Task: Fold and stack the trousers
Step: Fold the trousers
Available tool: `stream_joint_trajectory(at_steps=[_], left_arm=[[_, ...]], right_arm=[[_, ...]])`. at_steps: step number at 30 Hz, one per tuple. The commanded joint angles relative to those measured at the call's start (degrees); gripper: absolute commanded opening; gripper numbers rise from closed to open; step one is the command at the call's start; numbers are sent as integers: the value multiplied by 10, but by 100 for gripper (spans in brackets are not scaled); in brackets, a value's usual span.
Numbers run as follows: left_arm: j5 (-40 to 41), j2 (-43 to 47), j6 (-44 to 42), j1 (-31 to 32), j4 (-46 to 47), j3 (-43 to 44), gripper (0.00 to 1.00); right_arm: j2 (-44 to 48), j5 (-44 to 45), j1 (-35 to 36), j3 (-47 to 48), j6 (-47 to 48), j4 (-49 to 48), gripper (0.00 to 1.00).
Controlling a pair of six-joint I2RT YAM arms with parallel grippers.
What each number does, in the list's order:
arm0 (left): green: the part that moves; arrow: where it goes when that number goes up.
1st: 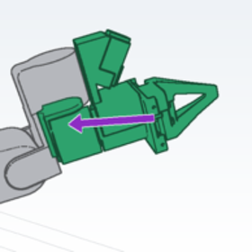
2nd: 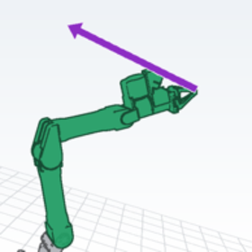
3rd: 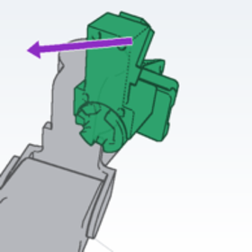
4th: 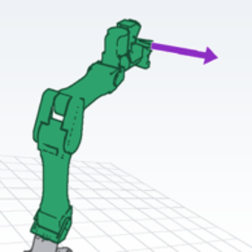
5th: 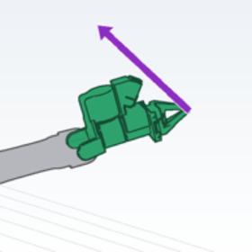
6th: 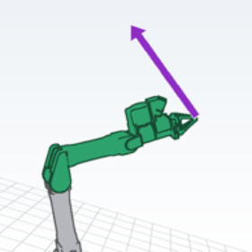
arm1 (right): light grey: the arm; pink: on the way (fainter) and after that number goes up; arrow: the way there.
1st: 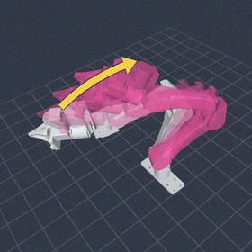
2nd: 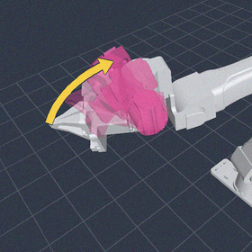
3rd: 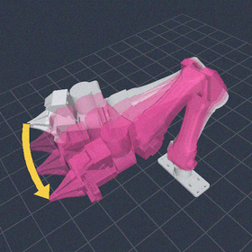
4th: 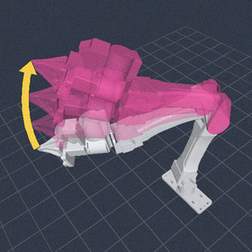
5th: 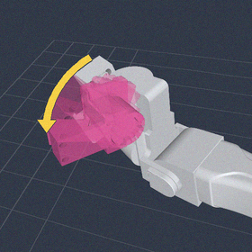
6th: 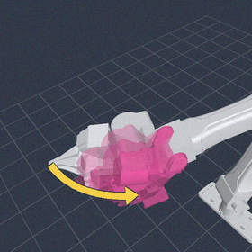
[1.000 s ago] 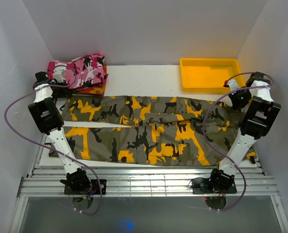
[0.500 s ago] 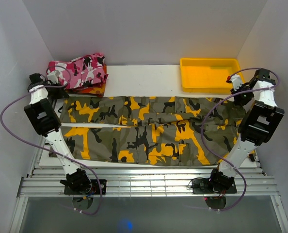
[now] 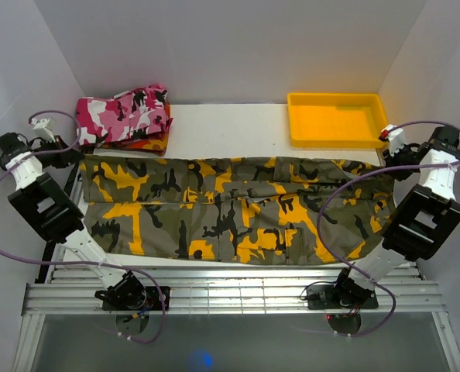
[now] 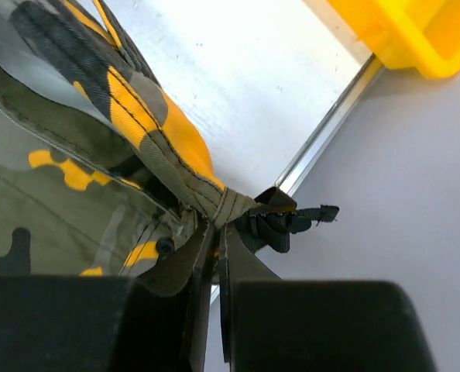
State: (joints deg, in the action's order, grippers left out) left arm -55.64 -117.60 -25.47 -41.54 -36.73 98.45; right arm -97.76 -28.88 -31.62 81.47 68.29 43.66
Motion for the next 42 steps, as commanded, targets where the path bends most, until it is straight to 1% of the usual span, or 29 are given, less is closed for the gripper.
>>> stream_joint_trajectory(at_steps=[1, 6, 9, 11, 12, 16, 18, 19, 20, 21, 22, 23, 25, 26, 27, 28, 29, 30, 31, 33, 34, 36, 38, 42], left_arm=[[-75, 50, -80, -50, 1, -55, 0], [-139, 85, -133, -107, -40, -103, 0], [-151, 104, -170, -131, -76, -113, 0], [-153, 113, -194, -140, -112, -109, 0], [-155, 116, -220, -148, -126, -107, 0], [-172, 124, -249, -168, -166, -84, 0], [-180, 126, -274, -185, -216, -64, 0], [-182, 127, -310, -190, -235, -61, 0], [-185, 128, -330, -197, -274, -59, 0], [-185, 129, -352, -211, -293, -61, 0], [-185, 128, -393, -218, -311, -63, 0], [-185, 127, -410, -227, -343, -65, 0], [-186, 118, -446, -252, -377, -68, 0], [-186, 113, -499, -269, -423, -68, 0], [-184, 109, -515, -277, -437, -68, 0], [-180, 109, -513, -284, -437, -82, 0], [-176, 113, -529, -298, -437, -94, 0], [-160, 117, -542, -304, -437, -107, 0], [-148, 125, -555, -307, -437, -136, 0], [-116, 134, -597, -318, -437, -165, 0], [-106, 138, -607, -320, -437, -186, 0], [-92, 137, -623, -327, -435, -200, 0], [-83, 133, -620, -333, -425, -212, 0], [-66, 123, -567, -333, -382, -218, 0]], right_arm=[[48, -44, -41, -34, 60, -21, 8], [86, -83, -101, -60, 97, -14, 8], [104, -109, -138, -68, 123, 5, 8], [107, -127, -158, -64, 127, 15, 8], [109, -132, -162, -58, 127, 28, 8], [116, -166, -176, -45, 133, 52, 8], [128, -175, -188, -52, 144, 53, 8], [132, -180, -204, -59, 152, 56, 8], [134, -184, -213, -60, 170, 63, 8], [132, -190, -234, -59, 184, 74, 8], [129, -203, -244, -52, 198, 107, 8], [123, -209, -254, -47, 225, 123, 8], [117, -221, -281, -40, 248, 152, 8], [113, -224, -290, -33, 266, 188, 8], [111, -224, -299, -33, 303, 203, 8], [111, -219, -314, -35, 320, 215, 8], [110, -214, -322, -46, 342, 241, 8], [110, -206, -330, -56, 391, 252, 8], [110, -187, -343, -67, 411, 259, 8], [110, -172, -369, -96, 449, 255, 8], [107, -166, -377, -104, 457, 255, 8], [99, -148, -390, -121, 461, 241, 8], [99, -132, -391, -138, 465, 231, 8], [117, -76, -392, -218, 491, 192, 8]])
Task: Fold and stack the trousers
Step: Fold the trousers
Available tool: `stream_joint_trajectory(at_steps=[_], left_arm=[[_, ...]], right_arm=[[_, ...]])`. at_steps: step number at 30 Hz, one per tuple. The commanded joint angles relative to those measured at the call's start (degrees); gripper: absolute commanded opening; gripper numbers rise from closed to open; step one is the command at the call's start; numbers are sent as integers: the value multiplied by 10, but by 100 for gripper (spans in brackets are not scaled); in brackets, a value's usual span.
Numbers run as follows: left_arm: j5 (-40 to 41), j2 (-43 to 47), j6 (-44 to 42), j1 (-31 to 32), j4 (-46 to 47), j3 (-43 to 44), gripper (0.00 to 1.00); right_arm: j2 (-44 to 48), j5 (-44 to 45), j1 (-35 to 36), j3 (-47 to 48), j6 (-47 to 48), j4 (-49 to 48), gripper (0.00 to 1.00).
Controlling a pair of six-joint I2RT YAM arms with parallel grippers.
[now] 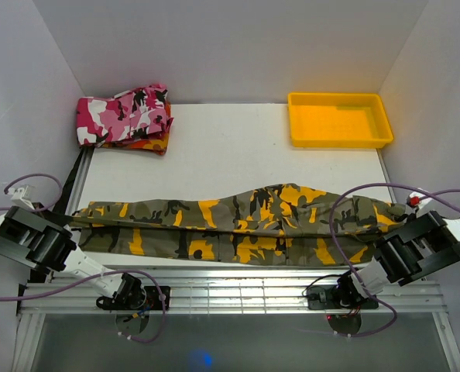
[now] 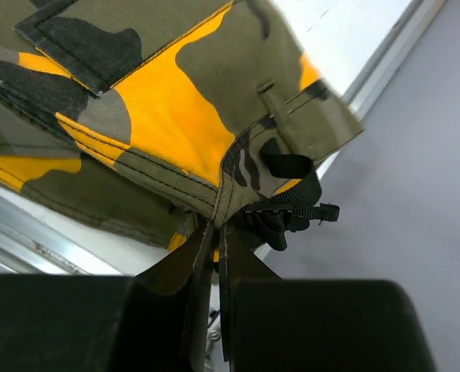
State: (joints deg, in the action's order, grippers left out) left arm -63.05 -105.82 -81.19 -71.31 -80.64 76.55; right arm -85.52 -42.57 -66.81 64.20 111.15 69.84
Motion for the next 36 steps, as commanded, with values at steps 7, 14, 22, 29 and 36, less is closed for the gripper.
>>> stream_joint_trajectory(at_steps=[7, 14, 22, 29, 36], left_arm=[[78, 17, -83, -36, 60, -30, 24], [100, 82, -165, -46, 5, -13, 59], [113, 167, -14, 62, 104, -22, 87], [232, 230, 177, 238, 259, -166, 84], [361, 186, 265, 314, 293, -218, 75]], right_arm=[[4, 120, -44, -84, 77, -97, 42], [25, 107, -46, -16, 90, -33, 75], [62, 103, 46, 13, -20, -2, 80], [147, 177, 211, -124, -233, -127, 79], [60, 295, 305, -135, -362, -166, 71]])
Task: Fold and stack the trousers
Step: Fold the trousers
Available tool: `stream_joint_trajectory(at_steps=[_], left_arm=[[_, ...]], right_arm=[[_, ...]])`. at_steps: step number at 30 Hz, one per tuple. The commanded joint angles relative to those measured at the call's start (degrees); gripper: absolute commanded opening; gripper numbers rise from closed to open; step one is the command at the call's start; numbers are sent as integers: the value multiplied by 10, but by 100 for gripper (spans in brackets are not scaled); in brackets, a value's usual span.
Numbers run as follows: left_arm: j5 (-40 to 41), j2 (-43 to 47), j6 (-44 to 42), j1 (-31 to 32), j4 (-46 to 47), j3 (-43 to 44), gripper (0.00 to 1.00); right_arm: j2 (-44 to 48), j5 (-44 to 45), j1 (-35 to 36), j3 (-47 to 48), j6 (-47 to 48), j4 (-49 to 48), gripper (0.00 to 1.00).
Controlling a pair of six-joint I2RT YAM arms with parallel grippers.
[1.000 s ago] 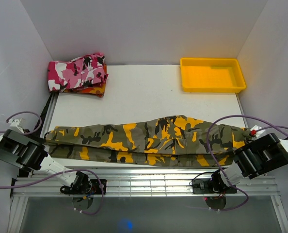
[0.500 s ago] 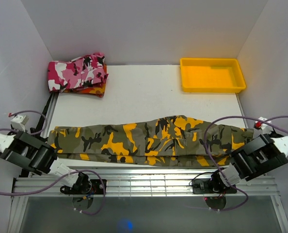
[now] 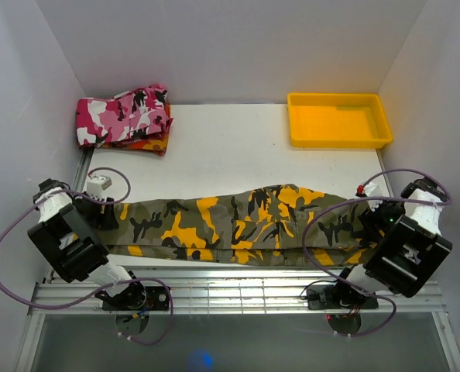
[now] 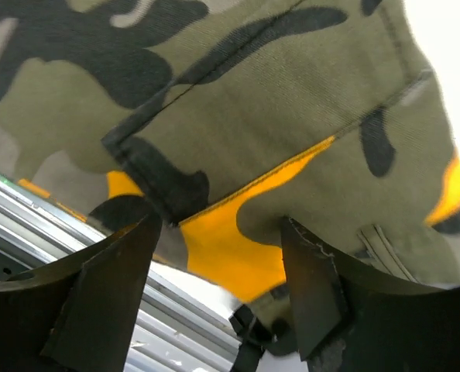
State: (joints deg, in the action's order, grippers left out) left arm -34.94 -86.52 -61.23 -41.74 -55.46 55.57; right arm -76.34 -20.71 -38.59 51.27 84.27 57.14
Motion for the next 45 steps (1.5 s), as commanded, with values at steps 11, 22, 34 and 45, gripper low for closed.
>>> stream_joint_trajectory(at_steps=[11, 22, 34, 45], left_arm=[[110, -211, 208, 45, 56, 108, 68], [77, -382, 335, 85, 55, 329, 66], [111, -446, 389, 99, 58, 464, 67], [-21, -406, 244, 102, -65, 572, 71]], right_arm=[[-237, 173, 91, 7, -238, -150, 69], [-400, 139, 142, 236, -349, -162, 68], [-490, 118, 222, 404, -423, -145, 70], [-381, 48, 212, 448, -339, -59, 72]])
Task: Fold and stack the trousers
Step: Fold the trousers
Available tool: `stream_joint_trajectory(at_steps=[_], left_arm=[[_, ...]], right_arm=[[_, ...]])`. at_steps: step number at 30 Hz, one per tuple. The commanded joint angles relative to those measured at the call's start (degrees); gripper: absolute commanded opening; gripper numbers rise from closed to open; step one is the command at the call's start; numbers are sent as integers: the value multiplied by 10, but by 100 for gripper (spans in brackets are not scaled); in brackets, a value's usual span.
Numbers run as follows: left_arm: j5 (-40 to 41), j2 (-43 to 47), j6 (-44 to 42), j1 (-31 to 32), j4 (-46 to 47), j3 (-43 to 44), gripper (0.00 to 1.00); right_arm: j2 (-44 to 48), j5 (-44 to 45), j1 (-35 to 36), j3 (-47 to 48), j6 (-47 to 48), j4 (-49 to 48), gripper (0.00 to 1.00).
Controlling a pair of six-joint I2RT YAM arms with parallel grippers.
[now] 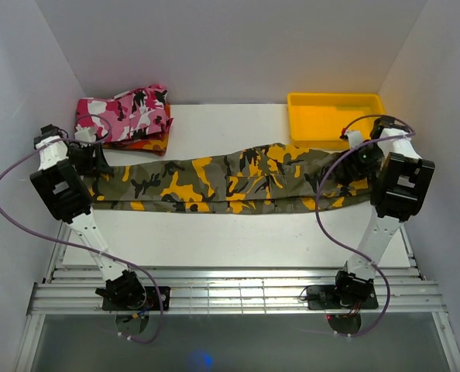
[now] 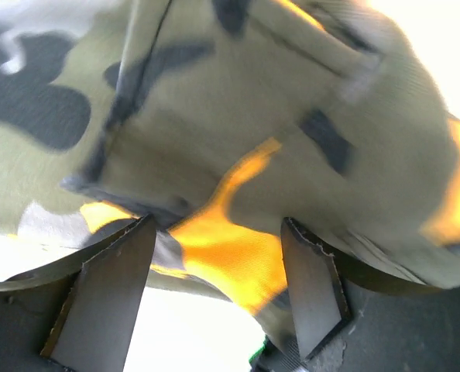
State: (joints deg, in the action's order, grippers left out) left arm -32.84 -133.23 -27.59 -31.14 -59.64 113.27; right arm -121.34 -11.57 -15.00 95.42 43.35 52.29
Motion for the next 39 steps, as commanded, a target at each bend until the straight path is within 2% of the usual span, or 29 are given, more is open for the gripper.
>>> stream_joint_trajectory(at_steps=[1, 3, 4, 6, 7, 10, 12, 16, 20, 26, 37, 39], left_arm=[[-42, 99, -114, -2, -30, -16, 71], [-50, 132, -205, -2, -57, -32, 72], [-47, 148, -237, -2, -81, -55, 72], [-37, 189, -319, -2, -111, -78, 72], [-33, 198, -342, -2, -122, -88, 72], [-23, 213, -424, -2, -182, -117, 71], [-18, 219, -436, -2, -192, -135, 71], [-27, 230, -450, -2, -190, -166, 71], [-49, 236, -453, -2, -174, -192, 71], [-40, 221, -456, -2, -160, -203, 71], [-24, 205, -447, -2, -117, -207, 71], [-21, 205, -451, -2, -109, -212, 71]], right_arm=[[100, -57, -31, 9, 97, 7, 72], [129, -66, -47, 2, 144, 37, 72], [152, -71, -51, 0, 207, 53, 71], [175, -75, -62, -26, 263, 79, 70], [198, -72, -62, -38, 317, 84, 69], [237, -71, -60, -95, 385, 84, 69], [248, -68, -54, -116, 422, 79, 69], [252, -50, -29, -146, 437, 70, 69], [240, -48, 11, -161, 418, 51, 69], [202, -25, 58, -184, 392, 37, 65], [162, 14, 78, -223, 378, -18, 66], [167, 25, 78, -235, 379, -45, 64]])
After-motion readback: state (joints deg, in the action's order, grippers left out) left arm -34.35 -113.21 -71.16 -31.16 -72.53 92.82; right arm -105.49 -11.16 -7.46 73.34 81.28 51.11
